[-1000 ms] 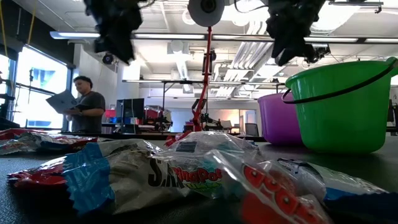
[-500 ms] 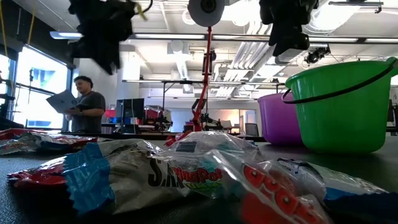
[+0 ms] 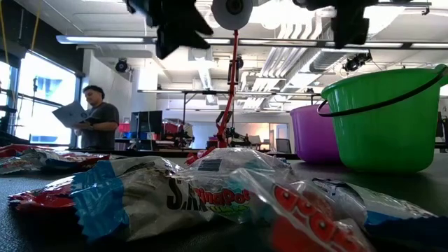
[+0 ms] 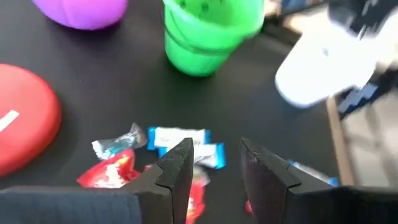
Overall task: Organize candy in baskets
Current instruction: Put the red candy into the white bucket
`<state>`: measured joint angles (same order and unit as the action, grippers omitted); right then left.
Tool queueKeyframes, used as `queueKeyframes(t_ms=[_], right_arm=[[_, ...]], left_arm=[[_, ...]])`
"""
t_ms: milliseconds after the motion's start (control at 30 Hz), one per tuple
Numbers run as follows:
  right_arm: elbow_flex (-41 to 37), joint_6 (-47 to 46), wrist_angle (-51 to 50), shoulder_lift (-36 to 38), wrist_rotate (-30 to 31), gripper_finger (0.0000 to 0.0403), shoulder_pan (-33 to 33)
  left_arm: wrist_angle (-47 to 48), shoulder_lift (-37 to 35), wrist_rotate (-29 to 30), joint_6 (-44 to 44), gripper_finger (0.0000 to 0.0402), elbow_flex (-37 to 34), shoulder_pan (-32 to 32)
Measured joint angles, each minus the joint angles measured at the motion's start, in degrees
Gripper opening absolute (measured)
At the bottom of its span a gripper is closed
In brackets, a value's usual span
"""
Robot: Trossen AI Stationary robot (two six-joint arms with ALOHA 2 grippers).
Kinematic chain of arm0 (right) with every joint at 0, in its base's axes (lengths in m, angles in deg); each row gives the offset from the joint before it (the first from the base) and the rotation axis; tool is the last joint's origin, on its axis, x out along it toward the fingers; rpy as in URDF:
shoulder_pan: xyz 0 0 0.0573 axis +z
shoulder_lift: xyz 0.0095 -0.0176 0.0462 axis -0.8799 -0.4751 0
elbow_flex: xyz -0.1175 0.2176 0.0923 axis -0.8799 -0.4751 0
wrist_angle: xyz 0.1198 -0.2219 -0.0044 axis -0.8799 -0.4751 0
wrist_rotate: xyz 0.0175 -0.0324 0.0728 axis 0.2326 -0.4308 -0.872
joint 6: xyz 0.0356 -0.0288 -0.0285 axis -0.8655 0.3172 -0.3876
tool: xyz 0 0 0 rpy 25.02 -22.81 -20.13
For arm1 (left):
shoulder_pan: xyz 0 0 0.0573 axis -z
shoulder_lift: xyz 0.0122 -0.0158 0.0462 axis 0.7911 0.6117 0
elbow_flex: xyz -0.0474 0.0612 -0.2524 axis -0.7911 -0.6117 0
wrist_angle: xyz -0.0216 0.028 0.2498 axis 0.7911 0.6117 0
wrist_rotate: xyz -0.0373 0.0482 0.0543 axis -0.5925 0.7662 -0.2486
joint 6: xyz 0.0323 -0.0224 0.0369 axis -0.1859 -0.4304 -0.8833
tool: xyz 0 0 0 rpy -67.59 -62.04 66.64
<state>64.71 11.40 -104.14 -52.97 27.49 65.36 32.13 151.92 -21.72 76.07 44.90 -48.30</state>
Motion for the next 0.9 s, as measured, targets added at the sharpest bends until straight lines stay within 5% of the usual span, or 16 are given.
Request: queueKeyframes(t_ms=[133,433,900], right_arm=[[0.0,-3.76,-3.23,0.0,-0.13,0.0151,3.82],[0.0,-12.29,-5.07,0.0,0.52,0.0151,11.39],[0.0,-14.03,-4.87,0.0,1.59,0.0151,13.2]], left_arm=[[0.4,4.47,0.09,-4.65,0.0117,-0.02,-0.5],[0.78,15.43,4.23,9.42,0.0117,-0.01,-4.2],[2.43,21.58,3.99,8.29,0.0118,-0.02,-5.64]])
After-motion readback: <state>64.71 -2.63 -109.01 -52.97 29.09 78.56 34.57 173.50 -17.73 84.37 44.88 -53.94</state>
